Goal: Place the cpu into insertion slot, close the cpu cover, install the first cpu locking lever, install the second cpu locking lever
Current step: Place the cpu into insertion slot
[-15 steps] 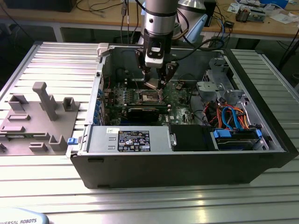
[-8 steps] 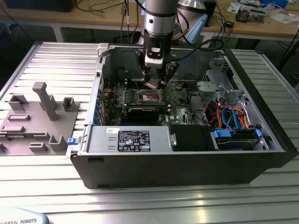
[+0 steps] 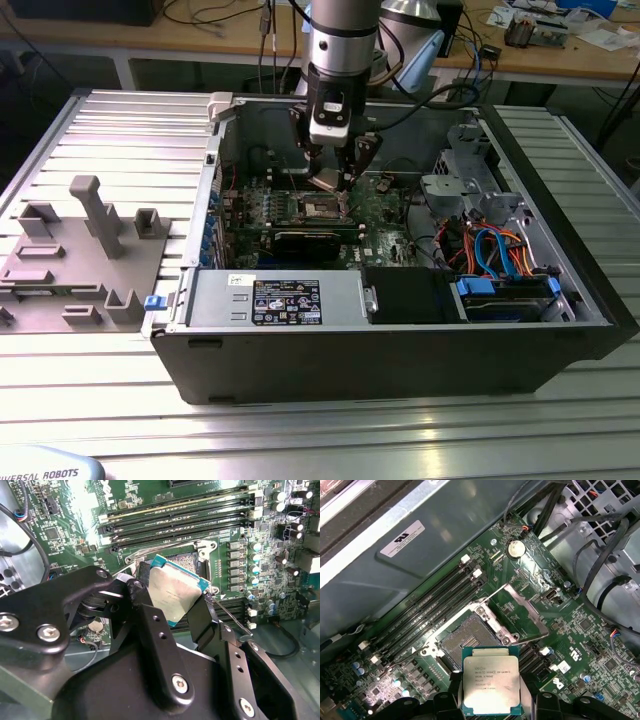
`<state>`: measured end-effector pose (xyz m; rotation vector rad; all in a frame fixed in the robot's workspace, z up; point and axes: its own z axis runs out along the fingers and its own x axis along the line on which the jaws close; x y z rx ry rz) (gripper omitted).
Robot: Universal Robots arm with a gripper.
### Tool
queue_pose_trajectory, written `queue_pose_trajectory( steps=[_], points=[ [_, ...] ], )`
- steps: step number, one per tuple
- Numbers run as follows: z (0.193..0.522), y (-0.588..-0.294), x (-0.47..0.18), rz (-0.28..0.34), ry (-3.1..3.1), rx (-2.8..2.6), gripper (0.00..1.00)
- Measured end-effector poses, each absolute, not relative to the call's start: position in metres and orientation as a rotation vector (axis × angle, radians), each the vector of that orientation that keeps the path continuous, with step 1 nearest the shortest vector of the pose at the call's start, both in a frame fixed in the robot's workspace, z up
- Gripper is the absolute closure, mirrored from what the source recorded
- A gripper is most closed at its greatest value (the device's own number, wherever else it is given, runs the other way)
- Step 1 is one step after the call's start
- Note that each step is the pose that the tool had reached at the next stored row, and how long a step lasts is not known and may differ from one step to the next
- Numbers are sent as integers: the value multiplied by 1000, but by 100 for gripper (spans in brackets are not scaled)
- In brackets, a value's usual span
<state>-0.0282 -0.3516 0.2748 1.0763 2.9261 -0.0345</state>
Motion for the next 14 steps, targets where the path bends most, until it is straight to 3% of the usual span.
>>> queue_pose_trajectory(
  steps=[14],
  points=[
    [274, -352, -28, -35, 2912, 1115, 46]
  ],
)
